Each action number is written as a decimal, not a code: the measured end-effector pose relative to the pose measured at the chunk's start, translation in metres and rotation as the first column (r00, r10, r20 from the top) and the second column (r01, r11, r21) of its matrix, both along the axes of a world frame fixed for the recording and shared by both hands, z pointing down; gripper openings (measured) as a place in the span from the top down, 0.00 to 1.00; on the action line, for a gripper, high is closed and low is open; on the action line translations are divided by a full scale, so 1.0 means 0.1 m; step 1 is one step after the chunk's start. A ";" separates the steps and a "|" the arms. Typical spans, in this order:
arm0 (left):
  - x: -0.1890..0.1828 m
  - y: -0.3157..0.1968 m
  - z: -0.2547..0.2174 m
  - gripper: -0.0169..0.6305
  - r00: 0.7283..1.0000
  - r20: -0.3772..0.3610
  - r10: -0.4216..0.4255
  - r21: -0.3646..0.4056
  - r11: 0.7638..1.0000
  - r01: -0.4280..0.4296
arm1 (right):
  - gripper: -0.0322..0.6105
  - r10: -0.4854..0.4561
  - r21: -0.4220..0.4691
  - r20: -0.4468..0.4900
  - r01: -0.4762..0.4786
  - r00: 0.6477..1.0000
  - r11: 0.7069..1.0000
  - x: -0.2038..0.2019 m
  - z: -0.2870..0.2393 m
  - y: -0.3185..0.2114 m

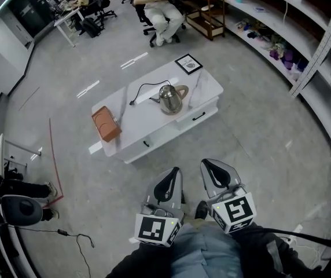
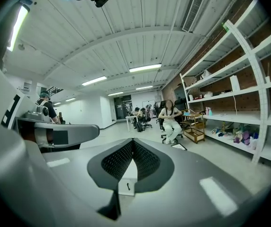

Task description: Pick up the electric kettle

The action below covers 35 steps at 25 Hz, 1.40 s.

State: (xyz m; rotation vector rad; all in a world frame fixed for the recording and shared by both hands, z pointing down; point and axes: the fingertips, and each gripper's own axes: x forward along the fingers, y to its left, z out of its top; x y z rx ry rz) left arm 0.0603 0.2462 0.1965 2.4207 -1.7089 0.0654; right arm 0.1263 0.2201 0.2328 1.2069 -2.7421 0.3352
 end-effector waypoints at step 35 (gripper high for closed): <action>-1.28 -2.35 0.06 0.97 0.998 -0.057 0.019 -0.001 1.000 -0.019 | 0.91 0.011 -0.043 -0.050 -0.013 0.999 0.999 -1.22 0.16 -2.28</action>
